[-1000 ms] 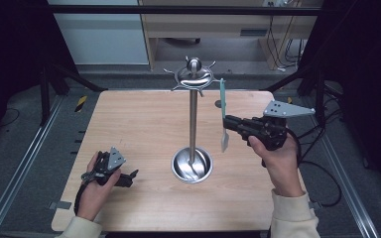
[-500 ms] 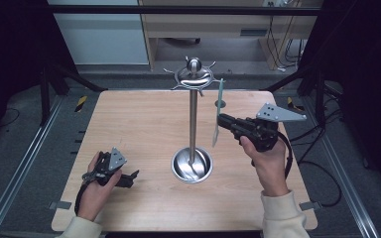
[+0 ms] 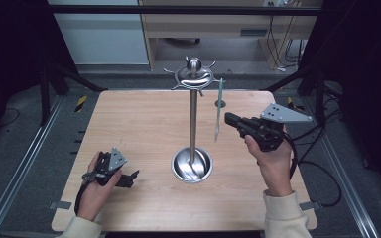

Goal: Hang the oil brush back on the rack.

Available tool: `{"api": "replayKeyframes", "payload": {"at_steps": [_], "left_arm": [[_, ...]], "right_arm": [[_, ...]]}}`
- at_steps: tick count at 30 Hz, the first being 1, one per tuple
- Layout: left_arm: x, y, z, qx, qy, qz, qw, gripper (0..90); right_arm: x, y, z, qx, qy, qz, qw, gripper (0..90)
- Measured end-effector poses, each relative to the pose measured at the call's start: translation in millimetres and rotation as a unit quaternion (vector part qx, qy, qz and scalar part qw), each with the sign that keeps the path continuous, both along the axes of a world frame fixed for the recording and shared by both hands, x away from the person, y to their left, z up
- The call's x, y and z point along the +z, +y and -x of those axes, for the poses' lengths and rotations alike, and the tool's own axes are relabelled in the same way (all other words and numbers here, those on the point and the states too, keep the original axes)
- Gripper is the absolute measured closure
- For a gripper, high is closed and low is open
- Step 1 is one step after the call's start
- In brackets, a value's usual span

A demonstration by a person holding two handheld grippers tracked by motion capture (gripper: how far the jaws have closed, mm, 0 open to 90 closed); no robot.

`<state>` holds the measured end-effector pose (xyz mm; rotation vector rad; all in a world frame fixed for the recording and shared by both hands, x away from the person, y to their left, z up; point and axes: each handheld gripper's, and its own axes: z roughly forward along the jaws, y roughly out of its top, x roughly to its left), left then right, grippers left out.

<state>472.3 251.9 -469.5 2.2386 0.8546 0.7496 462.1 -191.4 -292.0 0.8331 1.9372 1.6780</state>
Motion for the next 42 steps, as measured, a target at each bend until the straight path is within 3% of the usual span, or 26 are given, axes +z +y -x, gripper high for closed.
{"api": "replayKeyframes", "payload": {"at_steps": [8, 12, 17, 22, 23, 24, 31, 34, 37, 39, 42], "left_arm": [[0.1, -0.2, -0.2, -0.001, 0.001, -0.002, 1.0000, 3.3], [0.1, 0.3, -0.3, 0.001, 0.000, 0.000, 1.0000, 3.3], [0.5, 0.1, -0.3, 0.002, 0.001, 0.002, 1.0000, 3.3], [0.5, 0.7, 0.0, 0.003, 0.000, 0.004, 1.0000, 3.3], [0.5, 0.7, 0.0, 0.003, 0.000, 0.004, 1.0000, 3.3], [0.5, 0.8, 0.0, 0.004, 0.000, 0.004, 1.0000, 3.3], [-0.5, 1.9, -2.6, 0.007, 0.001, 0.004, 1.0000, 3.3], [-0.3, 2.0, -1.8, 0.007, 0.000, 0.004, 1.0000, 3.3], [0.4, 2.6, -1.1, 0.007, 0.000, 0.004, 1.0000, 3.3], [0.5, 3.1, -1.3, 0.009, -0.002, 0.005, 0.9999, 3.3], [0.2, 3.1, -1.7, 0.009, -0.002, 0.005, 0.9999, 3.3]], "right_arm": [[8.5, -17.2, 7.0, -0.048, -0.007, 0.024, 0.9985, 89.3], [11.2, -23.1, 8.4, -0.075, -0.007, 0.043, 0.9962, 86.5], [9.8, -27.2, 7.6, -0.097, -0.001, 0.049, 0.9941, 80.1], [6.3, -35.0, 5.1, -0.126, 0.012, 0.046, 0.9908, 62.5], [6.3, -35.0, 5.1, -0.126, 0.012, 0.046, 0.9908, 62.5], [4.5, -37.2, 3.1, -0.137, 0.021, 0.050, 0.9891, 55.7], [-5.0, -41.5, -9.4, -0.154, 0.057, 0.060, 0.9846, 33.8], [-11.4, -43.0, -15.5, -0.170, 0.072, 0.069, 0.9804, 27.1], [-15.1, -44.3, -18.1, -0.177, 0.074, 0.072, 0.9787, 23.3], [-21.0, -46.8, -21.8, -0.192, 0.076, 0.079, 0.9752, 17.5], [-24.9, -50.0, -24.5, -0.202, 0.080, 0.082, 0.9726, 14.2]]}}
